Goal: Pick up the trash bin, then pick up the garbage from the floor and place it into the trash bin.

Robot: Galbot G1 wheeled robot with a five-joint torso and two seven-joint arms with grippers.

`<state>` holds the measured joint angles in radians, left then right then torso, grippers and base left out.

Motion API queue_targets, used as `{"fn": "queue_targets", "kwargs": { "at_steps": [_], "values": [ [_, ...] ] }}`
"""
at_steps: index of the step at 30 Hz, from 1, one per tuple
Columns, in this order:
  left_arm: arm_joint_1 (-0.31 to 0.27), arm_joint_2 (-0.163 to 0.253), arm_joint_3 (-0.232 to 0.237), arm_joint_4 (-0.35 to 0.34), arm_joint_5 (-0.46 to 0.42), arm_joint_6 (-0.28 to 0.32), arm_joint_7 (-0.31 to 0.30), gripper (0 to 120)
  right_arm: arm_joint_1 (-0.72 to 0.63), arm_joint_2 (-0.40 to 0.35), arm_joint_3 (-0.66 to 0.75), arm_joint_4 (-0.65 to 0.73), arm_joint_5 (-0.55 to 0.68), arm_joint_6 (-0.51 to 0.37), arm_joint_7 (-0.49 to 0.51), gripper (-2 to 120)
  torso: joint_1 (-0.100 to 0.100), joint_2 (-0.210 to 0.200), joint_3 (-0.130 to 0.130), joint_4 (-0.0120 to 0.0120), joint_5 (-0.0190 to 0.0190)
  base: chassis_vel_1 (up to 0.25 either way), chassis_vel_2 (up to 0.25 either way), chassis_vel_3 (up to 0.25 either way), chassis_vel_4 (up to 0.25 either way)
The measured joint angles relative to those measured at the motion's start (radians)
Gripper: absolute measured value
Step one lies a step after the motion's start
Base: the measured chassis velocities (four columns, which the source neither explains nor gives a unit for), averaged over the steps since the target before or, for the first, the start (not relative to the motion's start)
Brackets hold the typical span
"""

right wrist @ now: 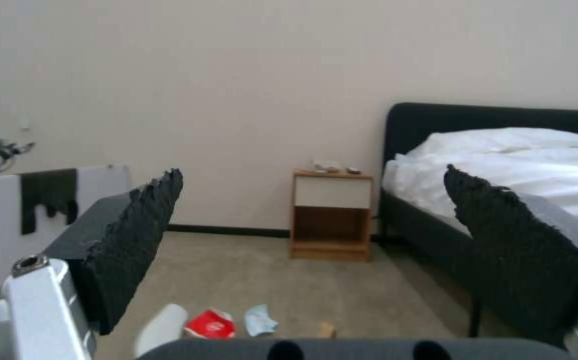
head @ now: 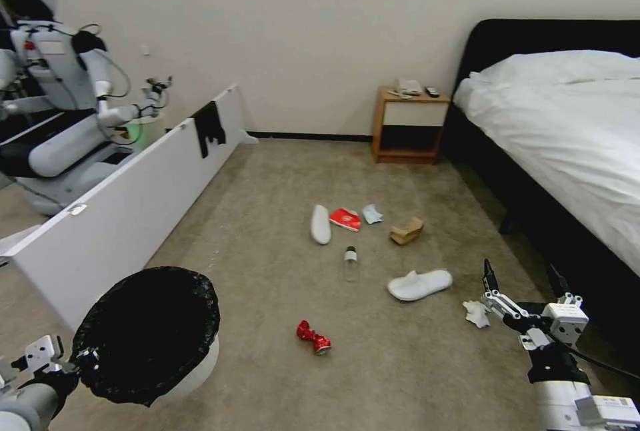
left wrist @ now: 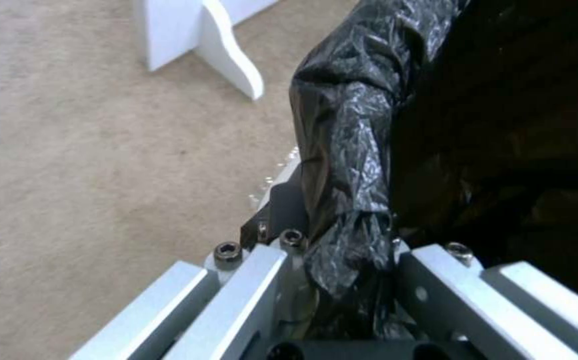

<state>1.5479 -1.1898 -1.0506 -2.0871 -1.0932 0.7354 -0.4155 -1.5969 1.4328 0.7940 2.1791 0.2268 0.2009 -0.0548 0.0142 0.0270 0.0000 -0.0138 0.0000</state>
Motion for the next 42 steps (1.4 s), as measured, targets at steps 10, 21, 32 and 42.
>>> {"fn": "queue_targets", "kwargs": {
  "at_steps": [10,21,32,42],
  "values": [
    [-0.004,-0.007,0.011,0.004,0.033,0.000,0.008,1,0.006,-0.002,0.006,-0.014,-0.002,0.020,-0.008,100,0.000,0.000,0.000,-0.0004,0.0001,0.017,0.014,0.010,0.013],
    [-0.004,-0.008,0.013,0.006,0.042,0.000,0.012,1,0.006,-0.001,0.010,-0.018,-0.007,0.026,-0.013,100,0.000,0.000,0.000,-0.0001,0.0000,0.000,0.000,0.000,0.000],
    [-0.004,-0.009,0.017,0.005,0.045,0.000,0.015,1,0.003,0.000,0.012,-0.016,-0.008,0.028,-0.015,100,0.000,0.000,0.000,-0.0001,0.0001,-0.101,0.097,0.105,-0.093],
    [-0.003,-0.014,0.023,0.004,0.057,0.000,0.021,1,-0.001,0.000,0.014,-0.015,-0.011,0.031,-0.016,100,0.000,0.000,0.000,-0.0001,0.0000,-0.119,0.118,0.121,-0.120]
  ]
}}
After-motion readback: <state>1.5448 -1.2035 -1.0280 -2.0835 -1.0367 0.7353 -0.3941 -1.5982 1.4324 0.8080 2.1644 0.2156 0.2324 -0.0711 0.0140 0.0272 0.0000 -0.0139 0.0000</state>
